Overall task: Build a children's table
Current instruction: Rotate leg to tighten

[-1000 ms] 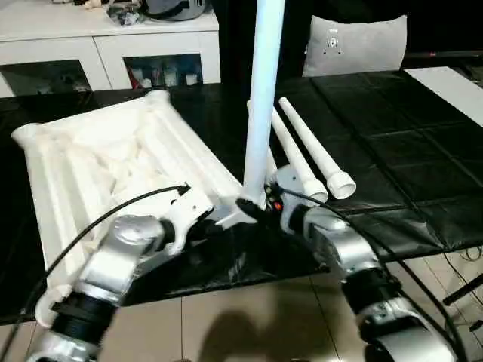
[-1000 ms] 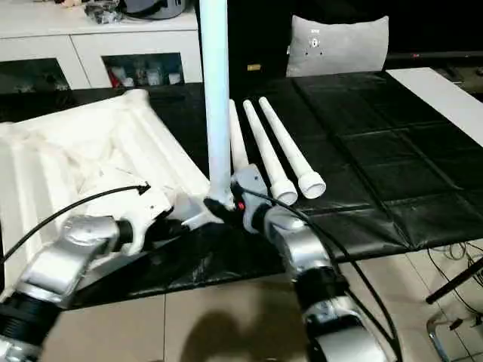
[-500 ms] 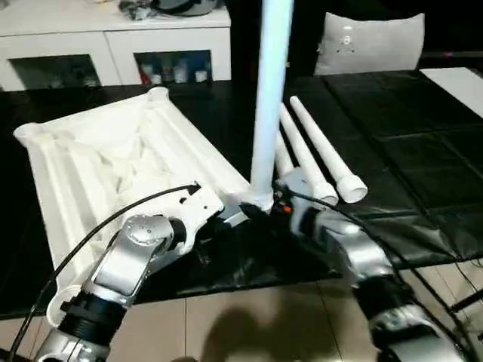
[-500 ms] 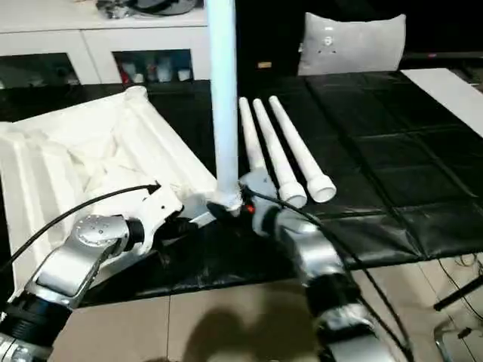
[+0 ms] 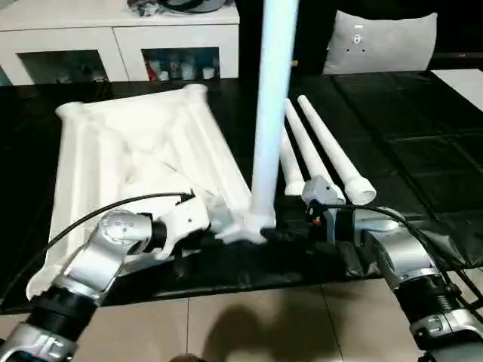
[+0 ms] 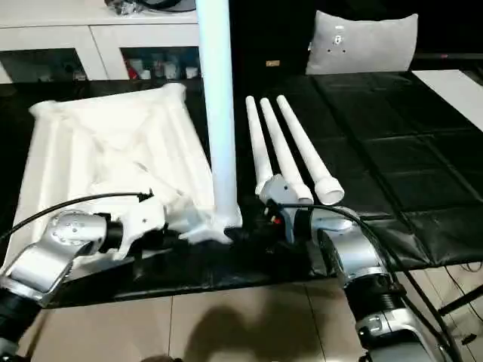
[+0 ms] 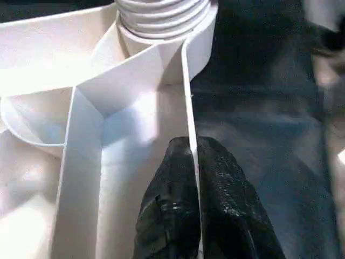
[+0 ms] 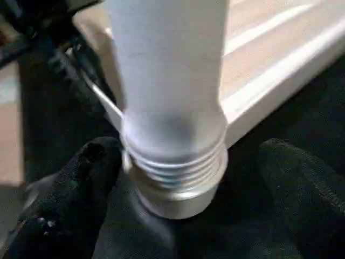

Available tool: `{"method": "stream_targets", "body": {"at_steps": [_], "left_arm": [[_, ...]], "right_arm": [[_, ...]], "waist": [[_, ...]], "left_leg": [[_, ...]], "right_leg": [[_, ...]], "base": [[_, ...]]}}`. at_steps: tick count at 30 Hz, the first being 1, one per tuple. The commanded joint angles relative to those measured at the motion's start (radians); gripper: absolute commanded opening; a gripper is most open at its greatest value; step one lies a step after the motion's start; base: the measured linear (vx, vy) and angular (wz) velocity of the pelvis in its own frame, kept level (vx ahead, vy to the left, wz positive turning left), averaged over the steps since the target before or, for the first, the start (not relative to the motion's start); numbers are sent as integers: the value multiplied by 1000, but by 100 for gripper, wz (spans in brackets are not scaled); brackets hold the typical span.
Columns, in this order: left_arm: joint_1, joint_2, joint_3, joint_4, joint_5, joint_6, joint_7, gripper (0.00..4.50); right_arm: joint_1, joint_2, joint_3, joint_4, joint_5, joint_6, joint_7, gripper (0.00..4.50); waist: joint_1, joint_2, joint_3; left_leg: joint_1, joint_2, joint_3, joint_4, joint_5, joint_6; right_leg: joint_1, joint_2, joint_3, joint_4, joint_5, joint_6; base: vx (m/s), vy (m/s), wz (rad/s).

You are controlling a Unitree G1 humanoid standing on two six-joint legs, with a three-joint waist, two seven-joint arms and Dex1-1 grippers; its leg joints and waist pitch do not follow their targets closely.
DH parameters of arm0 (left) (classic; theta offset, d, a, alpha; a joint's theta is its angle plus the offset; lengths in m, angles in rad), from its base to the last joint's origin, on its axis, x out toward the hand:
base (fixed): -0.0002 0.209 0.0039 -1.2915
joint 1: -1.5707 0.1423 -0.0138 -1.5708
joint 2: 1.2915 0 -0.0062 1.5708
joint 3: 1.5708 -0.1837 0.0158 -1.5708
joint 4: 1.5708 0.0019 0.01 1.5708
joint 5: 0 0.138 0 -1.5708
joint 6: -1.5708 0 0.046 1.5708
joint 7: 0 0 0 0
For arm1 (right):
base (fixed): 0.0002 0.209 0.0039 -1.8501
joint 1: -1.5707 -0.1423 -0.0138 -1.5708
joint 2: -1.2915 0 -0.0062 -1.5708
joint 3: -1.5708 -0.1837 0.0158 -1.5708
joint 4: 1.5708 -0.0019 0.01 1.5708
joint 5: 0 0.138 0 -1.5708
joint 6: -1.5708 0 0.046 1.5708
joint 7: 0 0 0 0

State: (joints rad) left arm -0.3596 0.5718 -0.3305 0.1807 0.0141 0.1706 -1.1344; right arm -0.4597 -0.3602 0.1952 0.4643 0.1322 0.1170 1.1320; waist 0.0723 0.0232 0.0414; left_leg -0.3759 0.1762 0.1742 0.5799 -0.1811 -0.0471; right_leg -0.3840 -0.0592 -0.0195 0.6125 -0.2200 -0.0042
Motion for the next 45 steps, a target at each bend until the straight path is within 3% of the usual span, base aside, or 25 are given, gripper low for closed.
{"method": "stream_targets", "body": {"at_steps": [1,6,17,18,28,31,34,35,38,39,41,43,45], "left_arm": [[5,13,-55,1,19,-32,-61,0],[-6,28,-69,12,13,-60,-108,0],[-9,28,-70,23,6,-83,-129,0],[-9,27,-69,25,7,-85,-131,0],[6,17,-63,18,5,-73,-112,0],[27,-18,-27,-17,-8,12,-29,0],[34,-63,10,-45,-10,95,68,0],[35,-82,23,-55,-9,124,104,0],[34,-166,59,-91,11,220,250,0],[33,-199,66,-105,16,255,293,0],[35,-230,67,-121,23,285,328,0],[38,-265,59,-141,29,321,363,0],[35,-270,49,-138,37,312,369,0]], "right_arm": [[-10,-7,15,-15,5,-8,31,442],[-12,-2,38,-20,9,9,77,405],[-13,14,49,-18,17,7,96,320],[-14,15,49,-16,17,2,95,297],[2,22,52,-35,26,9,100,274],[20,71,56,-35,8,34,12,274],[9,143,47,22,-31,33,-135,274],[4,169,43,44,-42,31,-184,274],[-27,269,23,136,-58,33,-342,274],[-42,300,14,170,-65,21,-399,274],[-58,327,4,202,-75,10,-464,274],[-71,355,-9,228,-79,17,-507,274],[-71,356,1,225,-91,-9,-498,274]], "waist": [[-2,-1,-56],[5,0,-55],[10,0,-57],[10,-2,-57],[10,0,-58],[8,1,-57],[-6,1,-48],[-17,-2,-43],[-40,0,-40],[-45,-10,-40],[-46,-4,-42],[-46,-10,-44],[-42,-10,-47]], "left_leg": [[17,50,-10,-58,-143,66],[19,52,-10,-61,-169,46],[18,50,-10,-58,-150,43],[18,50,-10,-59,-154,41],[18,50,-9,-56,-140,46],[18,51,-10,-58,-146,41],[19,48,-12,-69,-228,2],[21,46,-16,-73,-275,-18],[21,47,-22,-76,-330,-40],[18,45,-23,-75,-332,-38],[20,47,-24,-75,-324,-37],[19,45,-20,-71,-302,-18],[16,45,-18,-69,-267,-2]], "right_leg": [[37,-65,29,-56,11,-261],[35,-67,30,-58,-38,-254],[37,-67,30,-55,-6,-252],[37,-68,30,-56,-16,-251],[37,-67,30,-53,-3,-253],[37,-66,30,-53,3,-256],[32,-70,32,-66,-143,-241],[31,-71,33,-72,-234,-226],[25,-72,36,-80,-338,-200],[25,-72,36,-83,-359,-192],[23,-75,37,-82,-356,-189],[22,-71,40,-83,-312,-191],[24,-69,40,-80,-256,-195]], "base": [[0,0,0],[0,0,0],[0,0,0],[0,0,0],[0,0,0],[0,0,0],[0,0,0],[0,0,0],[0,0,0],[0,0,0],[0,0,0],[0,0,0],[0,0,0]]}}
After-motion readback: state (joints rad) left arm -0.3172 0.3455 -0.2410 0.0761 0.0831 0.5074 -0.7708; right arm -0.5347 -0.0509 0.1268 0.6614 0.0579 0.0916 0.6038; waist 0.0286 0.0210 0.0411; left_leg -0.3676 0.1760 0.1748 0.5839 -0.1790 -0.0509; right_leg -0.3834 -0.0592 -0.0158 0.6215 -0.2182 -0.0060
